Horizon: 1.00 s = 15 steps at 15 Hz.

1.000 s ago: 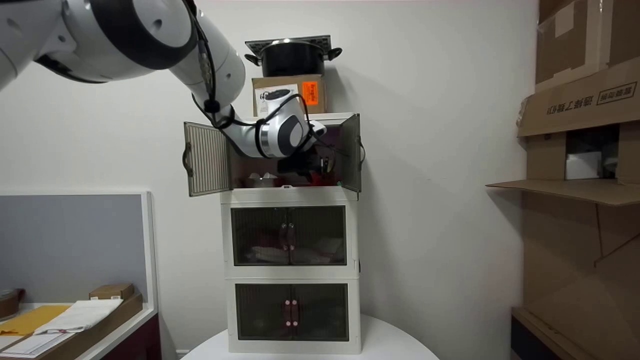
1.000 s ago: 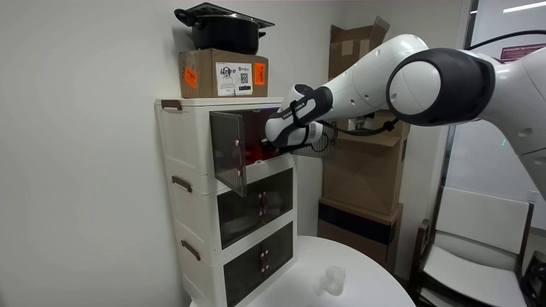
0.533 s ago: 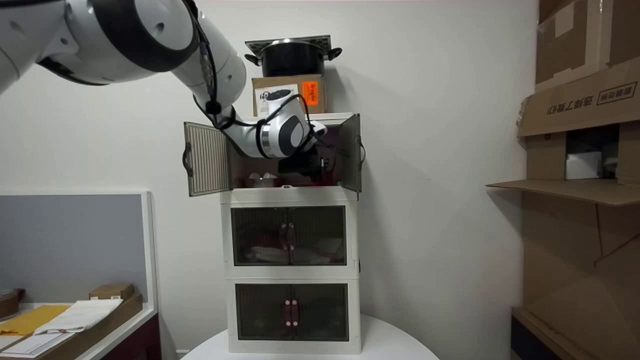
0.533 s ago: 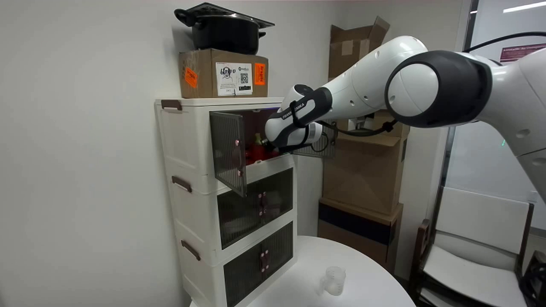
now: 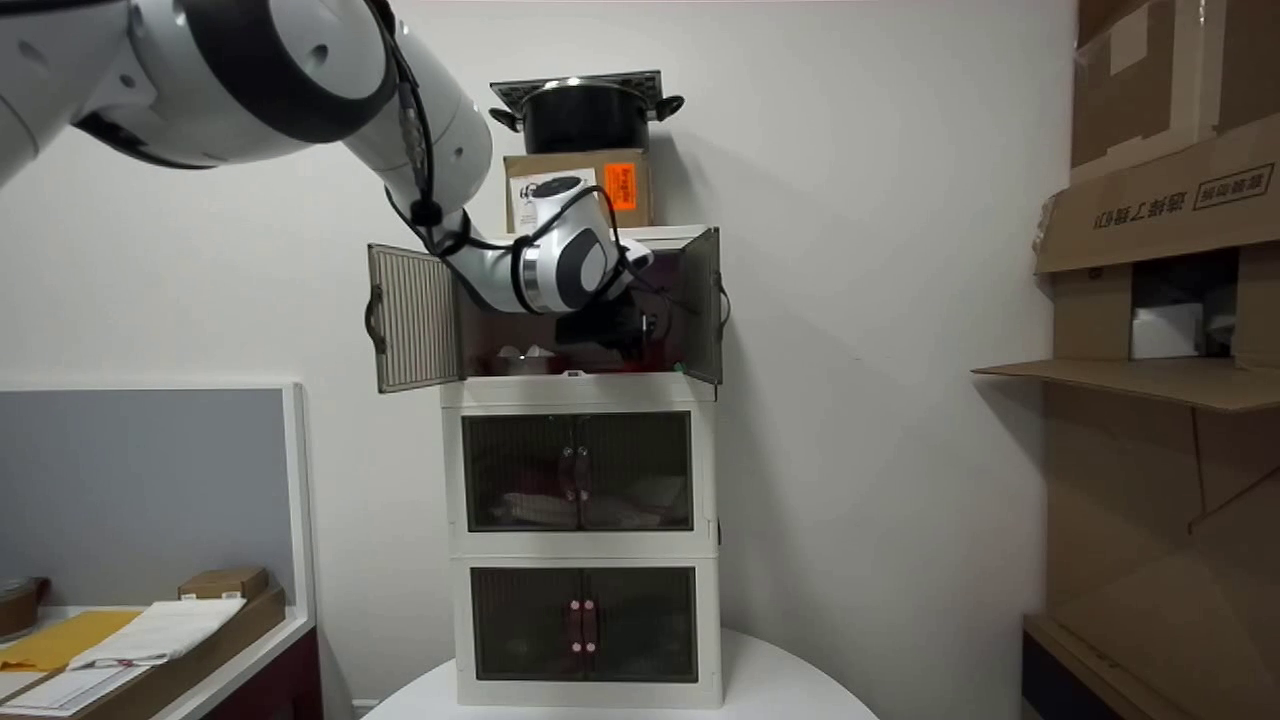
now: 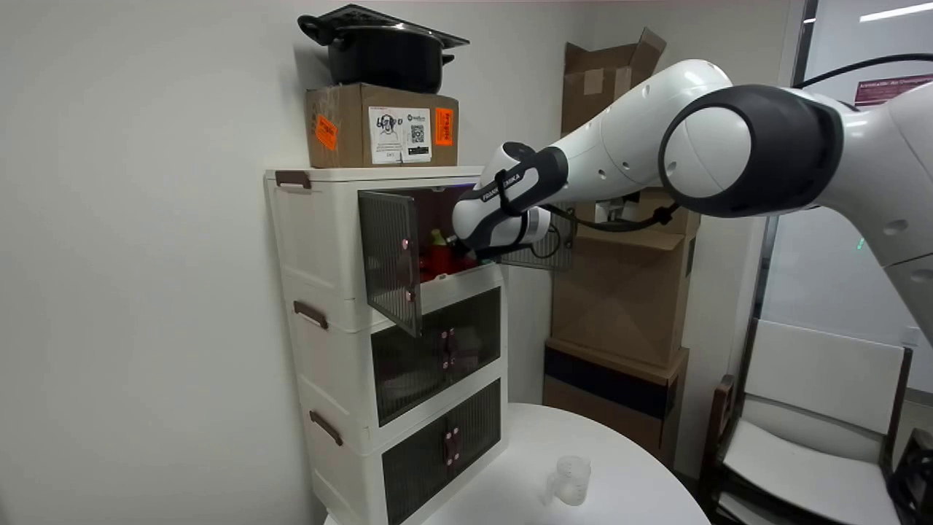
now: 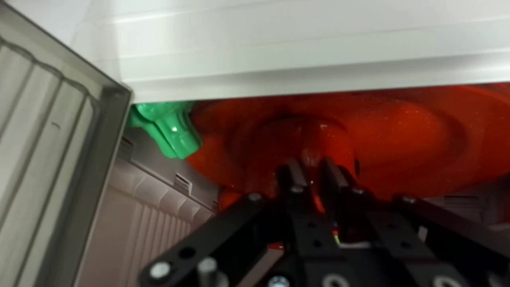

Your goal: Open the top left cabinet door, remove the orange cup from the top cabinet and put it on the table

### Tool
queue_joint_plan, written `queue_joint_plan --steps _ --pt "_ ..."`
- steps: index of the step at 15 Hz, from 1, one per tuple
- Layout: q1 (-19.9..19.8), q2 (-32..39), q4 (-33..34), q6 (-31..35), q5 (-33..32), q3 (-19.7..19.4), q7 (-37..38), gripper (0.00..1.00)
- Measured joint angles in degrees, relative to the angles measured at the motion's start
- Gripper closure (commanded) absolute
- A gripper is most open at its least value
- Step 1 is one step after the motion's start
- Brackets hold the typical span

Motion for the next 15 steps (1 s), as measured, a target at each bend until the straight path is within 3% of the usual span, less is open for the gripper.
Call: queue_joint_plan --steps 7,11,15 --pt "-1.04 -2.43 -0.38 -2.56 0.39 1.25 0.27 0.92" --pt "-0.66 -4.52 -1.76 -6.77 -0.17 -0.71 2.59 0.92" --pt "-0.19 -8.68 -6.05 -6.43 -1.11 -2.73 5.83 0.92"
